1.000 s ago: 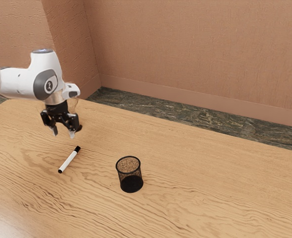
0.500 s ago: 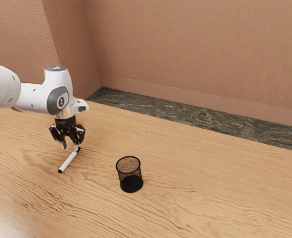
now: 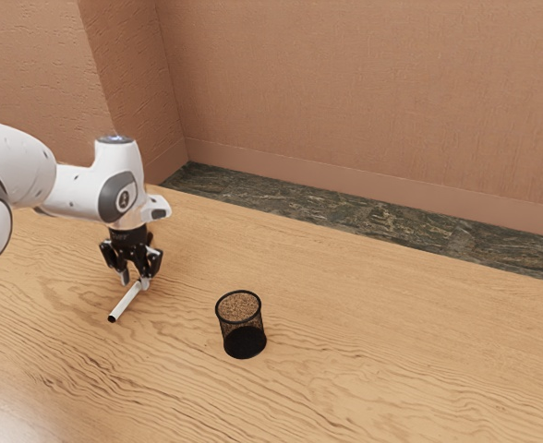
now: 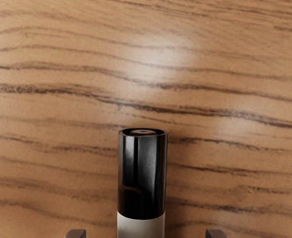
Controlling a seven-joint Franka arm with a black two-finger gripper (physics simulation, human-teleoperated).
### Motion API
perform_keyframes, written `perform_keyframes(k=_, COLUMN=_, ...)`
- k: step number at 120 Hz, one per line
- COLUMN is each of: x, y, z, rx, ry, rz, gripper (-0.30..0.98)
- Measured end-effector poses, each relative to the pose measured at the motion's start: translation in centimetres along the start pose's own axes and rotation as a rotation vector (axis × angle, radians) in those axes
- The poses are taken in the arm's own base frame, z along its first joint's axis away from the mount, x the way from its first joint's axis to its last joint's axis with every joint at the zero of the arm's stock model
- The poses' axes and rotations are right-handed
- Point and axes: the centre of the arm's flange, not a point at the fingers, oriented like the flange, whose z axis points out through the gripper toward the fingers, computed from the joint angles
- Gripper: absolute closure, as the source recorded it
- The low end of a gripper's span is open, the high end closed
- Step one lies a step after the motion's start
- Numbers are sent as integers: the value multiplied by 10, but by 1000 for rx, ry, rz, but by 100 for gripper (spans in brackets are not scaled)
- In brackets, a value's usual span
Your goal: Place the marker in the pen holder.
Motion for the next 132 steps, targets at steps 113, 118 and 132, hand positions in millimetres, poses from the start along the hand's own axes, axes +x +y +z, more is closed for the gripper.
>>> perform_keyframes(k=113, x=-41, y=74, z=-153, rx=-18, ry=235, rz=189, gripper=79)
perform_keyframes(k=118, x=-47, y=91, z=-170, rx=-22, ry=265, rz=218, gripper=79)
perform_keyframes(k=132, x=-55, y=135, z=-192, rx=-28, ry=339, rz=289, gripper=79)
